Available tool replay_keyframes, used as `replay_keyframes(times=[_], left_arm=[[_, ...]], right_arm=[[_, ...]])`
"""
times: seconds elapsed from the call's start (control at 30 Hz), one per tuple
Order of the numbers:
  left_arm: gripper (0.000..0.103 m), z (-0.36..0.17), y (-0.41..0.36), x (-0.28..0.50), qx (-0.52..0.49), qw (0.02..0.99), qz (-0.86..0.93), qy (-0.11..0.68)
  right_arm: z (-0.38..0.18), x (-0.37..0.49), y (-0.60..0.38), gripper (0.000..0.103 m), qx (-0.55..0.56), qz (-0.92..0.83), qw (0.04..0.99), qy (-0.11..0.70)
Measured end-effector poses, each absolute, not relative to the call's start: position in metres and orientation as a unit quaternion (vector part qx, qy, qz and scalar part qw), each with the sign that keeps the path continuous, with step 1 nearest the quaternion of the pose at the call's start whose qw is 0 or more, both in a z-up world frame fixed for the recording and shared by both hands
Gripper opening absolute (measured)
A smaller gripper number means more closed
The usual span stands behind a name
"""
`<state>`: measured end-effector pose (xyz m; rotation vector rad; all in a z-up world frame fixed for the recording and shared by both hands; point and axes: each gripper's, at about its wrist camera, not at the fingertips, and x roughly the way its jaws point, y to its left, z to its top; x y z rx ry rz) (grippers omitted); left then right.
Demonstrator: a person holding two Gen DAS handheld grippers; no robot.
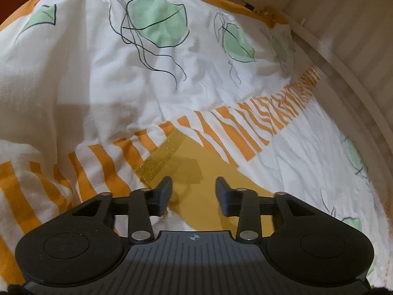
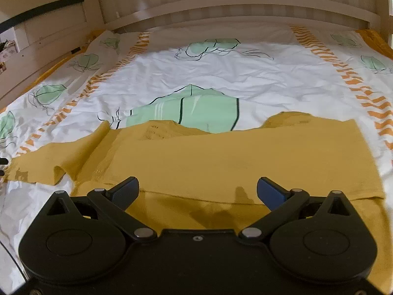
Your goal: Fold small clothes
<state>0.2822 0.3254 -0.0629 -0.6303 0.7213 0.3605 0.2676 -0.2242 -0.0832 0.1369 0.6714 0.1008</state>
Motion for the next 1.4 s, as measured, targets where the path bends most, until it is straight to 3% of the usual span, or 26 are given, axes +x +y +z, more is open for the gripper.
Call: replay_keyframes(times=[0.5, 0.67, 0.9, 1.27, 1.33, 1.37, 1.4], left_arm=[[0.051, -0.090, 0.338, 0.280, -0.310, 0.881, 0.125, 0.336], [0.051, -0.089, 0.336, 0.272, -0.311, 0.882, 0.121, 0.333], [0.051, -0.088, 0.339, 0.246, -0.396, 0.845, 0.138, 0.331], [0.050, -0.097, 0.339, 0.275, -0.392, 0.851, 0.151, 0.315], [0.043, -0.094, 0.337, 0.277, -0.382, 0.858, 0.146, 0.309], [0.020, -0.093, 0.336, 0.277, -0.383, 0.863, 0.136, 0.300], [0.003, -0.092, 0.337, 0.277, -0.391, 0.865, 0.121, 0.291]], right_arm=[[-0.129, 0.284, -0.188, 0.103, 0.005, 0.003, 0.945, 0.326], [-0.134, 0.283, -0.180, 0.103, -0.023, -0.006, 0.947, 0.321], [-0.139, 0.284, -0.176, 0.103, -0.032, -0.015, 0.948, 0.316], [-0.139, 0.284, -0.176, 0.103, -0.031, -0.015, 0.948, 0.315], [-0.139, 0.284, -0.176, 0.103, -0.031, -0.015, 0.948, 0.315], [-0.139, 0.284, -0.176, 0.103, -0.031, -0.015, 0.948, 0.315], [-0.139, 0.284, -0.176, 0.103, -0.031, -0.015, 0.948, 0.315]])
